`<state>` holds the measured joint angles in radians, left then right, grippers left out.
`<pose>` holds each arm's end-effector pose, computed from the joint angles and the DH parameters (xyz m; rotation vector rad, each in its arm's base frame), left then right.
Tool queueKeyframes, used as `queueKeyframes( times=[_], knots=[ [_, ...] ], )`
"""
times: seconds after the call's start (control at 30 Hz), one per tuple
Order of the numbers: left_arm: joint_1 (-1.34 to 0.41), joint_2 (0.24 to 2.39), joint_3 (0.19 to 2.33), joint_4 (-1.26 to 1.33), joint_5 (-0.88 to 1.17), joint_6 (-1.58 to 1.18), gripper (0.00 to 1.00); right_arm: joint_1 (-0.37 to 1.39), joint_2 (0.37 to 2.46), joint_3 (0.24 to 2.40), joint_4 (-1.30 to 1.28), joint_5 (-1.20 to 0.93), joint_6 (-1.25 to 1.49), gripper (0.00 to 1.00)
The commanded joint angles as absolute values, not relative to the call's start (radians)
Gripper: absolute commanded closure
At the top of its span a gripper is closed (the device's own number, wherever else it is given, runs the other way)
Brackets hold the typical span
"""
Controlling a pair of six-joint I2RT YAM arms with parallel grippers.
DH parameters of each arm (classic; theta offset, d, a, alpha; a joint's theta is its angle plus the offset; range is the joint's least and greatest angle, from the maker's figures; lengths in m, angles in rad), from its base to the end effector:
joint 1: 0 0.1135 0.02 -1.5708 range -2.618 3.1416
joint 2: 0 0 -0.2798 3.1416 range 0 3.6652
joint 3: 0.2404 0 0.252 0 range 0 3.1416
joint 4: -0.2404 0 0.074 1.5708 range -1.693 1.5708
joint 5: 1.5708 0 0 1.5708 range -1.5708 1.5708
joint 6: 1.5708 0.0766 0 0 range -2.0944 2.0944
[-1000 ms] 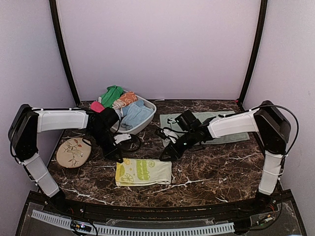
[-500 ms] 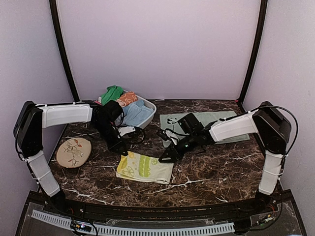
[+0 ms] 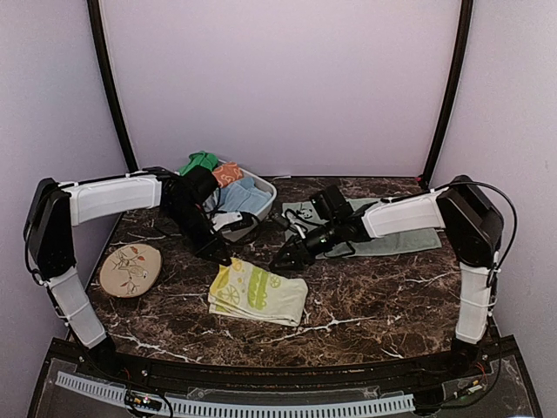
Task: Roll the towels
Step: Adjust the towel at the center of the board.
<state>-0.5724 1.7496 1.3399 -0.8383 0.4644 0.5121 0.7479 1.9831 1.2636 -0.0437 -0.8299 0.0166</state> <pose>0.2869 -0.2257 0.2113 1.5156 2.3095 -0.6660 0.2890 0.3452 0.1668 -1.2578 2.0437 1.3398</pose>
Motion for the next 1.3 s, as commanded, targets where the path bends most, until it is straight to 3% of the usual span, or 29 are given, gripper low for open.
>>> queueKeyframes(
  times=[0.0, 0.23, 0.73, 1.27],
  knots=[
    [-0.599, 1.699, 1.409, -0.893, 0.534, 0.525, 1.00, 0.734, 2.019, 1.279, -0.023, -0.949, 0.031, 0.43],
    [-0.665, 1.734, 1.496, -0.939, 0.530, 0.540, 1.00, 0.718, 1.995, 1.233, 0.011, -1.053, 0.047, 0.45],
    [-0.674, 1.735, 1.474, -1.034, 0.351, 0.495, 1.00, 0.680, 1.872, 1.033, -0.129, -1.004, -0.032, 0.51],
    [-0.701, 1.689, 1.511, -1.167, 0.549, 0.384, 1.00, 0.675, 1.899, 1.093, -0.244, -0.945, -0.088, 0.67]
  ],
)
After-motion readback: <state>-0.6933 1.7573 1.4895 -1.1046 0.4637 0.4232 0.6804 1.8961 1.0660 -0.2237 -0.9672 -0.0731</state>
